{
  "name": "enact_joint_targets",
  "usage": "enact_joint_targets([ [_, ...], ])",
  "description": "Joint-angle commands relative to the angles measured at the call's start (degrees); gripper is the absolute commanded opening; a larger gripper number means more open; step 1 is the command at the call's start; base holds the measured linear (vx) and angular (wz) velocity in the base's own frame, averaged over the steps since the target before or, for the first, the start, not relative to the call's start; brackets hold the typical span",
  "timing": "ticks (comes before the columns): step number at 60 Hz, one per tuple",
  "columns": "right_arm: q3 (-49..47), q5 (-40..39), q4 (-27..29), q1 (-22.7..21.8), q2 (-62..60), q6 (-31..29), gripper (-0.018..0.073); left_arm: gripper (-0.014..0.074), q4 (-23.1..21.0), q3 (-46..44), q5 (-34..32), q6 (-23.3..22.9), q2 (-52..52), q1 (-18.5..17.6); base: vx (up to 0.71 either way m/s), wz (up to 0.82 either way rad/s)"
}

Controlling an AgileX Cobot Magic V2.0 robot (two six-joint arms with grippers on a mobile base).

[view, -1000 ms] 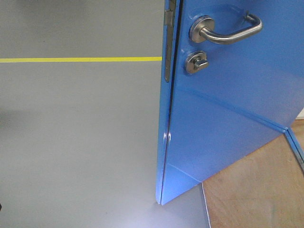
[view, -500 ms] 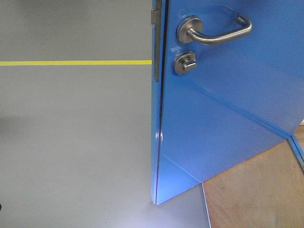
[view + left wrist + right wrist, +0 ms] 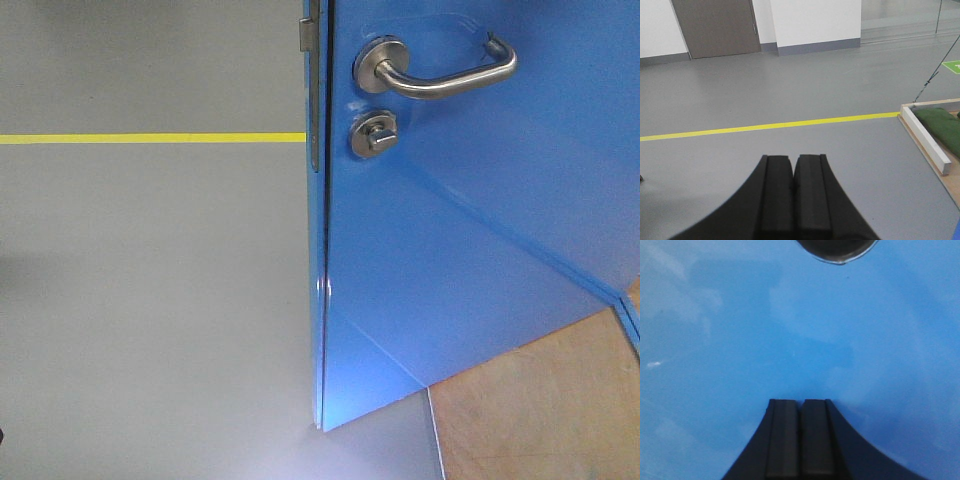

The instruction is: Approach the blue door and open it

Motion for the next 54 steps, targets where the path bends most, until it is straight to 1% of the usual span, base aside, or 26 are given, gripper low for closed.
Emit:
enact_joint_targets([
  [1,-2.08,-4.34,0.22,0.05,-1.29,-0.64,0.0002,0.0070,-0.45,0.32,-4.85,-0.10,-0.39,-0.23,0.06,0.05],
  [54,-2.08,-4.34,0.22,0.05,-1.29,-0.64,0.0002,0.0070,-0.45,0.32,-4.85,-0.10,-0.39,-0.23,0.06,0.04],
])
